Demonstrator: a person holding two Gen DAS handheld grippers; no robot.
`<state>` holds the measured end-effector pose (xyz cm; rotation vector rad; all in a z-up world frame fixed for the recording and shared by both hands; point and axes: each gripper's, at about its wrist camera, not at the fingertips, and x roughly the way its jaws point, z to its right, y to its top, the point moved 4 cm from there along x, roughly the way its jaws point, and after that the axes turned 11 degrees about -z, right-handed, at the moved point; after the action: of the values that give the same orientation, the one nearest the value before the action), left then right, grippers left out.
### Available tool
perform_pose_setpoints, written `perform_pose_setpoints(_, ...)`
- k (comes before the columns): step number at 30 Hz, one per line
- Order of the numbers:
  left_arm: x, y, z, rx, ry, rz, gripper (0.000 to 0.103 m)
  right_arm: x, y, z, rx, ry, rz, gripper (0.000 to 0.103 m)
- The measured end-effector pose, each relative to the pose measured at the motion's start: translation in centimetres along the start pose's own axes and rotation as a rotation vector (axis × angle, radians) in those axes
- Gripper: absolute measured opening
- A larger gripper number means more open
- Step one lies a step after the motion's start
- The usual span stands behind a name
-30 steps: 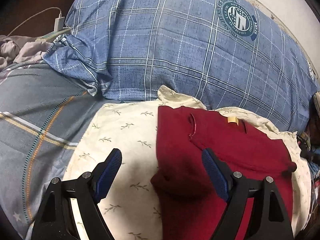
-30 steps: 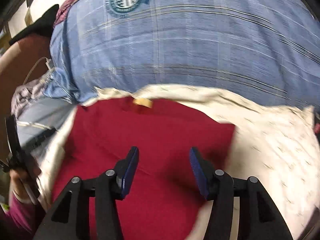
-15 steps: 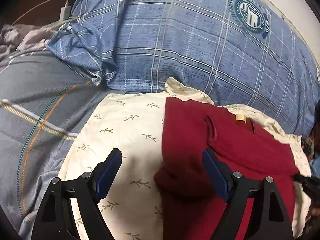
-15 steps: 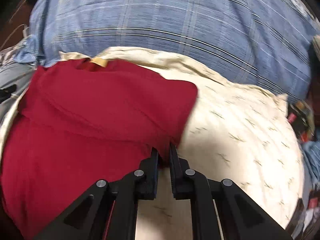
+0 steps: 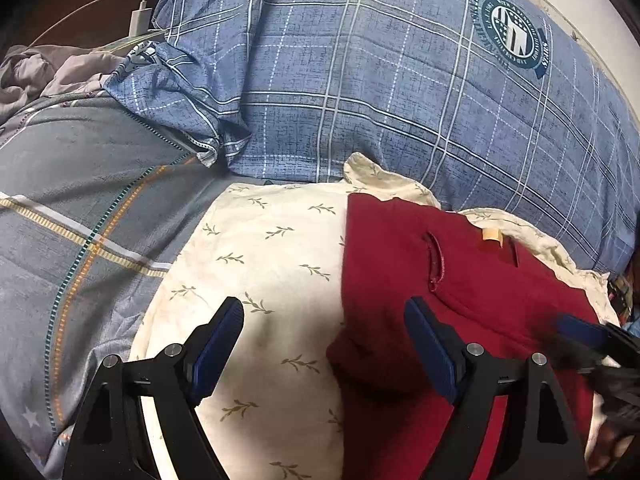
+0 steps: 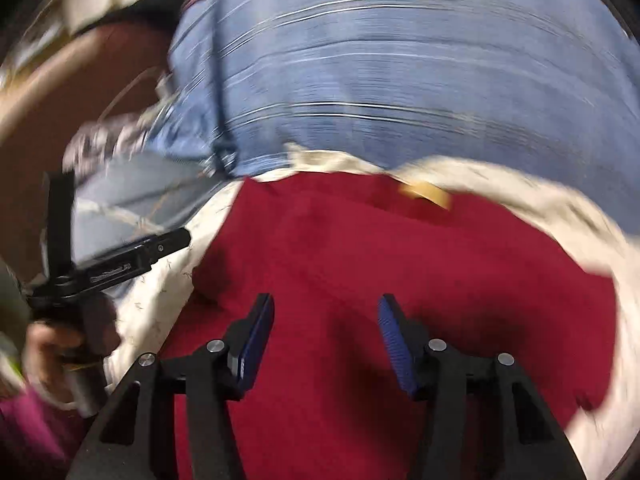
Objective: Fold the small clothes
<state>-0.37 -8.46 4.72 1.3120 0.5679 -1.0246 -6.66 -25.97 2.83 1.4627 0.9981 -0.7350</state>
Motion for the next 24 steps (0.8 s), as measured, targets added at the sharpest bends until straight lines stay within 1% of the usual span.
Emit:
perform_pose_setpoints(2,0.1,0.2,-0.3,-0.01,0.001,-0.003,0.082,3.1,1.5,-1.6,-0.053,-0.005,-0.031,0.054)
perform_pose_setpoints(5,0.6,0.4,-0.5,-0.018,0.005,-0.017,0.082,6.5,2.0,-2.4,-0.133,-0.113,-0.068,0.053)
perform_pose_setpoints(6,0.7,0.5,-0.4,-0.015,0.004,-0.021,0.082,7.1,2.0,-2.4,-0.157,-0.148,-0.068,0.047)
perform_pose_setpoints(7,0.8,0.5,-0.4,-0.01,0.006,-0.022,0.082,7.4,2.1,-2.2,-0.166,-0.173,-0.063,0.028)
perform_pose_setpoints(8,0.8,0.6,-0.3,-0.008,0.007,-0.022,0.082,7.3,2.1,-1.7,-0.145,-0.168,-0.056,0.017)
perform_pose_setpoints(10,0.6,0.6,-0.2,-0.002,0.002,-0.017,0.082,5.8,2.0,-0.8,-0.072,-0.101,-0.043,0.007)
perform_pose_setpoints(12,0.3,0.6,-0.2,0.002,-0.006,-0.009,0.082,4.4,1.6,-0.8,-0.037,-0.056,-0.026,0.007)
perform_pose_setpoints(13,0.1,0.5,-0.2,0.003,-0.01,-0.005,0.082,3.1,1.1,-1.3,-0.044,-0.028,-0.011,0.007)
perform_pose_setpoints(15,-0.4,0.4,-0.1,0.007,-0.021,0.008,0.082,2.3,0.4,-2.8,-0.076,0.008,-0.001,0.007)
perform_pose_setpoints(16,-0.5,0.3,0.1,0.01,-0.022,0.016,0.082,2.5,0.1,-3.4,-0.081,0.028,-0.011,0.007)
perform_pose_setpoints(17,-0.6,0.2,0.2,0.014,-0.024,0.02,0.082,3.1,-0.4,-4.0,-0.082,0.055,-0.034,0.013)
perform_pose_setpoints(19,-0.6,-0.1,0.5,0.024,-0.028,0.019,0.082,4.4,-1.1,-4.0,-0.057,0.067,-0.071,0.021)
perform_pose_setpoints(20,-0.5,-0.3,0.7,0.032,-0.029,0.015,0.082,4.7,-1.2,-3.7,-0.037,0.085,-0.08,0.027)
perform_pose_setpoints(21,-0.5,-0.5,0.8,0.037,-0.03,0.014,0.082,4.2,-1.5,-2.8,0.017,0.132,-0.081,0.029)
perform_pose_setpoints(22,-0.5,-0.7,1.0,0.042,-0.032,0.015,0.082,3.1,-1.7,-1.9,0.061,0.157,-0.071,0.03)
perform_pose_setpoints(23,-0.6,-0.8,1.2,0.05,-0.036,0.017,0.082,2.1,-1.9,-0.8,0.106,0.168,-0.059,0.033)
perform_pose_setpoints(24,-0.6,-0.8,1.5,0.059,-0.041,0.019,0.082,0.8,-2.0,0.7,0.149,0.153,-0.037,0.034)
